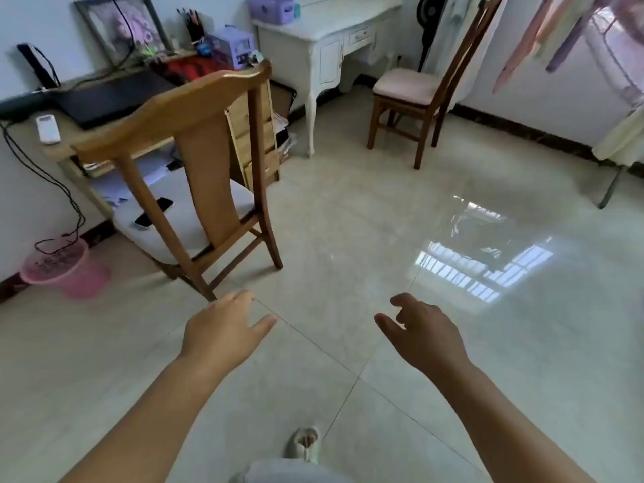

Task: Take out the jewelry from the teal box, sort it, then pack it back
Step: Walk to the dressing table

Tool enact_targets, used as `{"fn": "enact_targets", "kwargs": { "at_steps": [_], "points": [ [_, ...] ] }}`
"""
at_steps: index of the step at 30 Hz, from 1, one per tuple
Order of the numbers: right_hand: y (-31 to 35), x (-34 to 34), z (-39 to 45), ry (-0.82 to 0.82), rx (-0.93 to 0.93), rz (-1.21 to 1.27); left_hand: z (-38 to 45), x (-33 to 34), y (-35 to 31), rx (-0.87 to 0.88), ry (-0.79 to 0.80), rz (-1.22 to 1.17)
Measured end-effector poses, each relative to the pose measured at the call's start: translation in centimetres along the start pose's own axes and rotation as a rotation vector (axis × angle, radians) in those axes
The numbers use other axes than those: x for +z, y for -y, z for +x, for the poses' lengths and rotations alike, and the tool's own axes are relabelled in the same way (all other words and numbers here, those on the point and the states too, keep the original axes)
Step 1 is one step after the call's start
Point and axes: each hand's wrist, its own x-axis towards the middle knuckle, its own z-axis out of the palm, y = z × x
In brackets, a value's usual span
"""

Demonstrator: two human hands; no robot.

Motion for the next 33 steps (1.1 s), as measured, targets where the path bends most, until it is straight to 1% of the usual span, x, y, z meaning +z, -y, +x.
{"fn": "enact_targets", "kwargs": {
  "at_steps": [2, 5, 6, 10, 13, 16, 18, 20, 23, 26, 30, 33],
  "points": [
    [-0.5, 0.0, 3.8, -0.013, 0.053, 0.063, 4.4, -0.2, -0.1, -0.007, 0.024, -0.037],
    [-2.2, -0.8, 9.0, -0.018, 0.143, 0.089, 11.2, -0.8, -2.3, 0.047, 0.082, -0.047],
    [-3.0, -1.2, 10.7, -0.017, 0.180, 0.112, 13.5, -0.7, -3.4, 0.067, 0.116, -0.055],
    [-7.4, -2.0, 17.0, -0.055, 0.313, 0.160, 22.4, -0.1, -8.6, 0.155, 0.170, -0.065],
    [-10.6, -2.7, 22.9, -0.052, 0.376, 0.169, 29.5, 0.3, -12.5, 0.197, 0.225, -0.048],
    [-14.3, -4.6, 30.3, -0.018, 0.408, 0.156, 37.1, -0.1, -16.7, 0.143, 0.283, -0.030],
    [-15.0, -6.3, 34.5, 0.024, 0.398, 0.122, 40.7, -1.3, -18.4, 0.091, 0.316, -0.047],
    [-15.5, -8.0, 39.9, 0.058, 0.376, 0.134, 45.3, -2.7, -20.0, 0.029, 0.310, -0.066],
    [-14.7, -11.0, 48.7, 0.084, 0.286, 0.117, 51.8, -4.9, -21.9, -0.014, 0.212, -0.076],
    [-13.2, -13.2, 57.3, 0.104, 0.198, 0.092, 57.1, -6.4, -22.6, -0.091, 0.157, -0.146],
    [-11.0, -14.8, 69.7, 0.118, 0.129, 0.094, 65.9, -7.2, -22.3, -0.214, 0.148, -0.213],
    [-9.3, -15.9, 78.9, 0.104, 0.101, 0.086, 74.3, -8.3, -22.5, -0.238, 0.128, -0.239]
  ]
}}
